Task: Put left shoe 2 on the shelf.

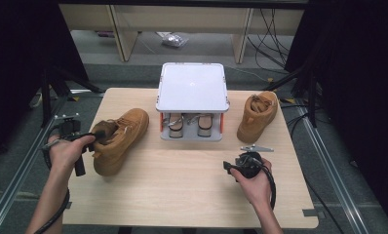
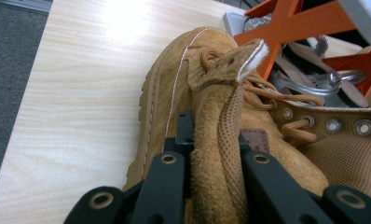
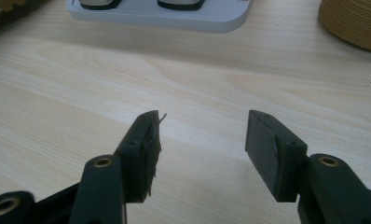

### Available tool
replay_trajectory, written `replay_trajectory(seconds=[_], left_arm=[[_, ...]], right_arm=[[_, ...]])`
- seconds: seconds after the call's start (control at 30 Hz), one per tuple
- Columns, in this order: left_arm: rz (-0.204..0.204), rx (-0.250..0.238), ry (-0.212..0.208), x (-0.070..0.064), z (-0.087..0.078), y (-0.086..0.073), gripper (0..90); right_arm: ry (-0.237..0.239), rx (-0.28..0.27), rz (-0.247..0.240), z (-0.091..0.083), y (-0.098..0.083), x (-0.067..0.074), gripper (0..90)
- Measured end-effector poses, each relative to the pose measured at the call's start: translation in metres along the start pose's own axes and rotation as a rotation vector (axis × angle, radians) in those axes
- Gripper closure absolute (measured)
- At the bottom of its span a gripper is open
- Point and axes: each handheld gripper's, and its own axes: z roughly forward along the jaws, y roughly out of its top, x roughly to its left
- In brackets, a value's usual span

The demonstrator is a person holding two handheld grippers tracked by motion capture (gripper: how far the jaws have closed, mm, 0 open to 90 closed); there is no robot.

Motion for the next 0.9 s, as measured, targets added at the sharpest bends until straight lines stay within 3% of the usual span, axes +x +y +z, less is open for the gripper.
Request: replay_trajectory(seconds=[0.23,0.27,0.33,0.37,0.4,0.43,0.5,0.53,0.63,0.67,0.9], left_arm=[[-0.021,-0.024,-0.011,0.001,-0.004,0.007,82.3],[-0.023,-0.045,-0.021,0.002,-0.003,0.009,82.3],[-0.039,-0.046,-0.013,0.0,-0.004,0.01,82.3],[-0.028,-0.041,-0.018,0.001,-0.004,0.012,82.3],[-0.05,-0.055,-0.023,0.001,-0.004,0.013,82.3],[-0.042,-0.05,-0.026,0.001,-0.004,0.014,82.3],[-0.052,-0.051,-0.024,0.001,-0.004,0.015,82.3],[-0.059,-0.053,-0.027,0.0,-0.004,0.017,82.3],[-0.048,-0.054,-0.031,0.0,-0.003,0.019,82.3],[-0.047,-0.054,-0.03,0.0,-0.003,0.02,82.3],[-0.07,-0.074,-0.036,0.0,-0.003,0.024,82.3]], right_arm=[[-0.001,0.001,0.005,0.0,0.0,0.001,45.8],[0.0,-0.003,-0.013,0.001,0.0,-0.001,45.8],[-0.001,-0.005,-0.013,0.001,0.0,-0.001,45.8],[-0.015,-0.001,-0.011,0.002,0.0,-0.001,45.8],[-0.009,-0.014,-0.036,0.003,0.0,-0.004,45.8],[-0.012,0.0,0.01,0.002,-0.001,0.0,45.8],[-0.013,-0.001,0.007,0.002,0.0,0.0,45.8],[-0.007,-0.003,-0.028,0.001,0.0,-0.003,45.8],[-0.012,-0.009,-0.027,0.002,0.0,-0.003,45.8],[-0.009,-0.015,-0.05,0.003,0.0,-0.004,45.8],[0.007,-0.005,-0.025,0.002,-0.001,-0.002,45.8]])
